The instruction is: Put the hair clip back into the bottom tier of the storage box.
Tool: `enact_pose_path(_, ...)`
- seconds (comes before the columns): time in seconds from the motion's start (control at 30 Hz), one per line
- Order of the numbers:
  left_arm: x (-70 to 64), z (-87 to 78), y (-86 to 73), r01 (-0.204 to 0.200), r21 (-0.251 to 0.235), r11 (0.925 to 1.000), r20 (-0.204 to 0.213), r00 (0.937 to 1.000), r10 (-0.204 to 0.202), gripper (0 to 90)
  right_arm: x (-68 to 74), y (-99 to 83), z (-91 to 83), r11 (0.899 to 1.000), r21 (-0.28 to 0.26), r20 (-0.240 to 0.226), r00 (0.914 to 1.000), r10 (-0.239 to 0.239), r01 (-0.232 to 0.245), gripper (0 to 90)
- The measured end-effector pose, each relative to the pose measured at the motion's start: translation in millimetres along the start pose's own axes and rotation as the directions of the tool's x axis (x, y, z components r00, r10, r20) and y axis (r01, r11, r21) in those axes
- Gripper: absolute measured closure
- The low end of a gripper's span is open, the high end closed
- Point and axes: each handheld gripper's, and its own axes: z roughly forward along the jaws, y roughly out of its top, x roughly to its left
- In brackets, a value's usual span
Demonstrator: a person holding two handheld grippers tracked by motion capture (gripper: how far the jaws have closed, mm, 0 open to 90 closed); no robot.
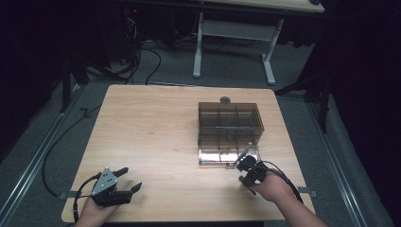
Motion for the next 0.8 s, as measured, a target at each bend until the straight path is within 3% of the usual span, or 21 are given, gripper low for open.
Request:
enact_pose_path(0.27, -0.2, -0.3, -0.1, -0.002, 0.000, 1.0000, -0.002, 1.0000, 0.002, 23.1, 0.8, 2.0, -1.8, 1.000, -0.009, -0.008, 1.0000, 0.001, -0.001, 81.3)
enact_pose_path(0.57, -0.2, -0.1, -0.1, 0.000, -0.002, 1.0000, -0.002, 1.0000, 0.000, 23.0, -2.2, 6.4, -18.9, 1.000, -0.026, 0.005, 0.9999, -0.009, 0.010, 81.3)
enact_pose_path(0.63, -0.3, -0.1, 0.0, 0.001, -0.002, 1.0000, -0.001, 1.0000, -0.001, 23.0, -2.4, 7.1, -22.6, 1.000, -0.017, 0.002, 0.9999, 0.015, -0.015, 81.3)
enact_pose_path(0.67, -0.2, -0.1, -0.1, 0.000, -0.003, 1.0000, -0.001, 1.0000, 0.000, 23.1, -4.8, 8.1, -23.7, 0.999, -0.028, 0.010, 0.9999, -0.014, 0.014, 81.3)
enact_pose_path(0.8, 0.0, -0.1, -0.2, 0.006, -0.004, 1.0000, 0.001, 1.0000, -0.006, 23.0, -6.3, 11.3, -30.9, 0.999, -0.035, 0.016, 0.9998, -0.009, 0.010, 81.2)
